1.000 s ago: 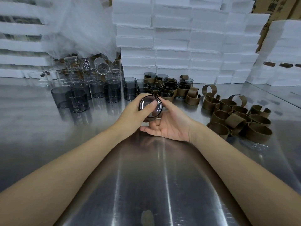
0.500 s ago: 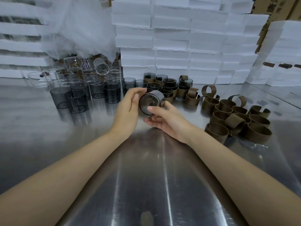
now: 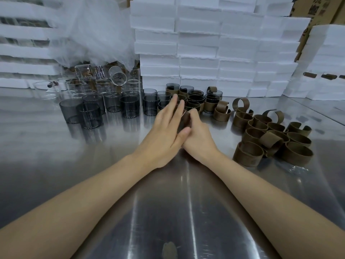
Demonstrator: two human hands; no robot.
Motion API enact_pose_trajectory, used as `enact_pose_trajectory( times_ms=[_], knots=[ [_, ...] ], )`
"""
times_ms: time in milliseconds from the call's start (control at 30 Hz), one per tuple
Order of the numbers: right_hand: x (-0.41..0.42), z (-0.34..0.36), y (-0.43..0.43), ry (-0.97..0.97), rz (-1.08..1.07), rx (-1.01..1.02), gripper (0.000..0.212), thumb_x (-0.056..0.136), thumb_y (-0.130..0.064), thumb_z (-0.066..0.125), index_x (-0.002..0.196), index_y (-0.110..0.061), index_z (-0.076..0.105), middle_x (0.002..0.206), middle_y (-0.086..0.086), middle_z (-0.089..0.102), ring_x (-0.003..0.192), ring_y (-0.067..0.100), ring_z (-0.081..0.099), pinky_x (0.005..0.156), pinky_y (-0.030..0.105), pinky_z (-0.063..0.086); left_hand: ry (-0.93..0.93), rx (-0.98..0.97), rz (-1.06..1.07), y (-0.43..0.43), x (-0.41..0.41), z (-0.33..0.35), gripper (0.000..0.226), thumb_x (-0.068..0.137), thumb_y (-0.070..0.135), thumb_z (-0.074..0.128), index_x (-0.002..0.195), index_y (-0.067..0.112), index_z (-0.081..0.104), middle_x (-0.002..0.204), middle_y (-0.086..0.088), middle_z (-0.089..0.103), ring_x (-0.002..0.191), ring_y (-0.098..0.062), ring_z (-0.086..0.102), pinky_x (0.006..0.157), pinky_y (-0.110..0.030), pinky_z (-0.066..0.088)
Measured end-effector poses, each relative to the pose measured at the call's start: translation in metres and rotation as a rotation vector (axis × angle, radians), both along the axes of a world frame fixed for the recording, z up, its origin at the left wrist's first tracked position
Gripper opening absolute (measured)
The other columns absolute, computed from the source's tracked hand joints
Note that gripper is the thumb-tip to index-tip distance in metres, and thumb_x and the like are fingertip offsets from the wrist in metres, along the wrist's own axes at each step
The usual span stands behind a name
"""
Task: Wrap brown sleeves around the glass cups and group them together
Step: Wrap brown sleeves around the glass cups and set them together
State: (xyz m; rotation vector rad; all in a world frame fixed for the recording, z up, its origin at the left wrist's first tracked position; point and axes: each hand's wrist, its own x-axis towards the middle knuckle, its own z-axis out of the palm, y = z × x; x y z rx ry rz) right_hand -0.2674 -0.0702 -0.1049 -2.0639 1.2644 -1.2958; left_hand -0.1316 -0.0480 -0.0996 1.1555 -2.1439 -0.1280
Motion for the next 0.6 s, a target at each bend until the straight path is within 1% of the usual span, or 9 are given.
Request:
enact_pose_trajectory(
  times_ms=[67,167,233,300,333,400,467,533,600],
  knots=[
    [0.002,0.001,0.002,-0.037,0.045,0.010,0.030,0.066,-0.039,0.057,0.082,-0.033,0.033,0.065,-0.015,0.056,0.059,-0.005,0.052,0.050,0.011,0.037,0.115,0.016,0.028,-0.001,0.000,0.002,0.070,0.101,0.037,0.044,0.156,0.021,0.002,0.165,0.001,0.002,0.149,-0.015,0.010,0.118,-0.026,0.015],
    [0.003,0.002,0.003,-0.073,0.102,-0.007,0.035,0.065,-0.036,0.063,0.082,-0.034,0.033,0.070,-0.027,0.057,0.060,-0.003,0.053,0.052,0.010,0.038,0.303,0.076,0.058,-0.005,0.000,0.004,0.083,0.092,0.031,0.065,0.156,0.024,0.013,0.156,0.003,0.031,0.137,-0.006,0.034,0.101,-0.005,0.025],
    [0.002,0.001,0.003,-0.085,0.132,-0.016,0.039,0.066,-0.027,0.069,0.082,-0.031,0.033,0.069,-0.024,0.056,0.059,0.000,0.051,0.053,0.012,0.038,0.409,0.132,0.067,-0.007,0.002,0.004,0.088,0.083,0.034,0.074,0.153,0.030,0.021,0.138,0.015,0.049,0.118,0.010,0.047,0.090,0.000,0.030],
    [0.000,0.002,0.004,-0.085,0.154,-0.006,0.042,0.066,-0.021,0.072,0.083,-0.028,0.034,0.068,-0.021,0.056,0.060,0.001,0.050,0.055,0.015,0.040,0.480,0.176,0.056,-0.010,0.004,0.004,0.089,0.077,0.036,0.079,0.150,0.033,0.028,0.115,0.029,0.053,0.101,0.026,0.047,0.083,0.005,0.032],
    [-0.001,0.003,0.004,-0.100,0.169,0.014,0.042,0.065,-0.018,0.071,0.082,-0.027,0.034,0.067,-0.019,0.055,0.060,0.002,0.050,0.055,0.017,0.040,0.528,0.221,0.038,-0.011,0.005,0.004,0.086,0.076,0.035,0.080,0.148,0.032,0.033,0.110,0.031,0.053,0.098,0.028,0.047,0.085,0.004,0.034],
    [-0.003,0.005,0.004,-0.191,0.223,0.086,0.039,0.062,-0.012,0.067,0.080,-0.025,0.035,0.066,-0.015,0.053,0.060,0.006,0.048,0.055,0.024,0.041,0.691,0.381,-0.065,-0.013,0.004,0.006,0.064,0.076,0.032,0.081,0.133,0.030,0.051,0.106,0.022,0.064,0.100,0.015,0.058,0.091,-0.011,0.043],
    [-0.004,0.006,0.004,-0.264,0.267,0.140,0.037,0.064,-0.008,0.065,0.083,-0.022,0.036,0.069,-0.007,0.053,0.062,0.010,0.049,0.054,0.032,0.042,0.865,0.544,-0.203,-0.014,0.003,0.008,0.035,0.078,0.035,0.074,0.111,0.027,0.065,0.102,0.005,0.073,0.098,-0.011,0.069,0.089,-0.028,0.051],
    [-0.005,0.007,0.005,-0.238,0.272,0.135,0.037,0.068,-0.008,0.063,0.093,-0.022,0.040,0.075,-0.005,0.056,0.067,0.012,0.055,0.059,0.033,0.048,0.956,0.650,-0.276,-0.014,0.004,0.007,0.034,0.084,0.036,0.067,0.110,0.015,0.068,0.103,-0.011,0.071,0.093,-0.026,0.066,0.085,-0.034,0.053],
    [-0.005,0.007,0.006,-0.180,0.275,0.122,0.050,0.074,-0.003,0.060,0.116,-0.024,0.041,0.089,-0.007,0.058,0.081,0.012,0.059,0.069,0.037,0.053,0.961,0.722,-0.298,-0.015,0.005,0.005,0.041,0.091,0.034,0.062,0.119,0.005,0.063,0.107,-0.016,0.070,0.096,-0.023,0.065,0.088,-0.034,0.052]
  ],
)
